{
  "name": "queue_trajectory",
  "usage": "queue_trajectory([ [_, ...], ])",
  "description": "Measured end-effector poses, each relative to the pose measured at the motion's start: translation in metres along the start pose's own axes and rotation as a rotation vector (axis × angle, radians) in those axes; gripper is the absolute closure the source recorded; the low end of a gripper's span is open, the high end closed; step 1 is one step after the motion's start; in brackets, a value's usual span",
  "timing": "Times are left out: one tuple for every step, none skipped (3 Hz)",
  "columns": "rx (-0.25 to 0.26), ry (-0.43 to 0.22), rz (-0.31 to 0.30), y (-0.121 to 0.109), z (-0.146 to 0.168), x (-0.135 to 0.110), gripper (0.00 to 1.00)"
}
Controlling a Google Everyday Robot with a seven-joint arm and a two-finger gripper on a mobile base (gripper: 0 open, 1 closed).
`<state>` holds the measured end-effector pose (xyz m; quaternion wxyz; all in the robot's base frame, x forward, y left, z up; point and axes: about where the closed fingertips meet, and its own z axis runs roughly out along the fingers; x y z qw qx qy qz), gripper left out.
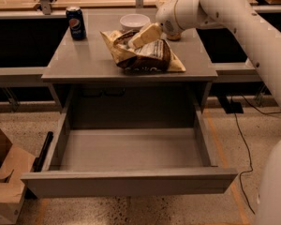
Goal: Pick brown chip bag from top drawer and place on counter
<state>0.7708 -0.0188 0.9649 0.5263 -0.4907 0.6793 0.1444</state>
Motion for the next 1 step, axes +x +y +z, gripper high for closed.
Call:
queue_trajectory([
  [0.000, 0.000, 0.000, 0.0001, 0.0001, 0.0000, 0.00],
])
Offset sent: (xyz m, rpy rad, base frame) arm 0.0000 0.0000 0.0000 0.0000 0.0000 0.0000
